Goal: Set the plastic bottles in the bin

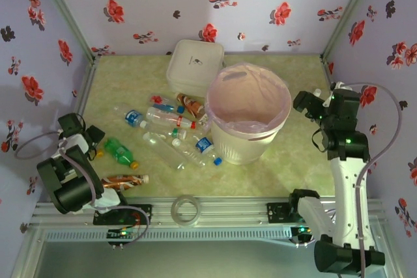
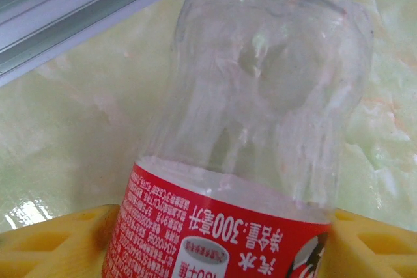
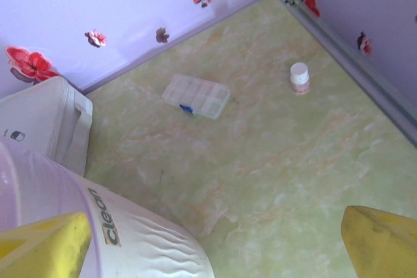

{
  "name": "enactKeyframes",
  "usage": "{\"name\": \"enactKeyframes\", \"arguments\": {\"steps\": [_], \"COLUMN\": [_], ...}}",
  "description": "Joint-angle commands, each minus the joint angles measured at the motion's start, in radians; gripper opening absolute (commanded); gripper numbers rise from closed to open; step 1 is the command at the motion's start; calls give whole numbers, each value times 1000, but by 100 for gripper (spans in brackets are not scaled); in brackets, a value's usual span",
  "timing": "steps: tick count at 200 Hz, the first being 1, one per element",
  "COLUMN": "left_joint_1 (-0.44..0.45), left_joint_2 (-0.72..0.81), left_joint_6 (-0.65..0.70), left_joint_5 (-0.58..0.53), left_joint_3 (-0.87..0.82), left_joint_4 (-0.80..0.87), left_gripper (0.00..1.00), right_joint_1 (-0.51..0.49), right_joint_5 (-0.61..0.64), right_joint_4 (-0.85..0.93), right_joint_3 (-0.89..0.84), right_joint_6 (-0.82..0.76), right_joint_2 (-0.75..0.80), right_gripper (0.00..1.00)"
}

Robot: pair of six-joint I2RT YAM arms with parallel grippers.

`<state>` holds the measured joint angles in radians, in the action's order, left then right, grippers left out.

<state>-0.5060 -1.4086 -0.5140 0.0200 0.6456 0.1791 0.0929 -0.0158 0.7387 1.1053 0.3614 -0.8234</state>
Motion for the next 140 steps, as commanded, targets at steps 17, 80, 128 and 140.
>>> {"name": "enactKeyframes", "arguments": {"steps": [17, 80, 128, 140], "left_joint_1": [20, 108, 443, 545], "left_joint_2": [40, 272, 346, 336], "left_joint_6": [20, 40, 46, 57], "left_joint_5": [5, 1, 17, 34], "left_joint_3": [27, 149, 367, 429], "left_joint_4": [17, 175, 278, 274], "left_gripper": [70, 62, 57, 56], "right_joint_1": [3, 0, -169, -256], "right_joint_5": [61, -198, -373, -385], "right_joint_4": [32, -40, -180, -203], "right_joint_3": [80, 248, 355, 387], "right_joint_6": [-27, 17, 132, 141], "right_joint_2": [34, -33, -116, -156], "right_gripper": [99, 98, 93, 92]}}
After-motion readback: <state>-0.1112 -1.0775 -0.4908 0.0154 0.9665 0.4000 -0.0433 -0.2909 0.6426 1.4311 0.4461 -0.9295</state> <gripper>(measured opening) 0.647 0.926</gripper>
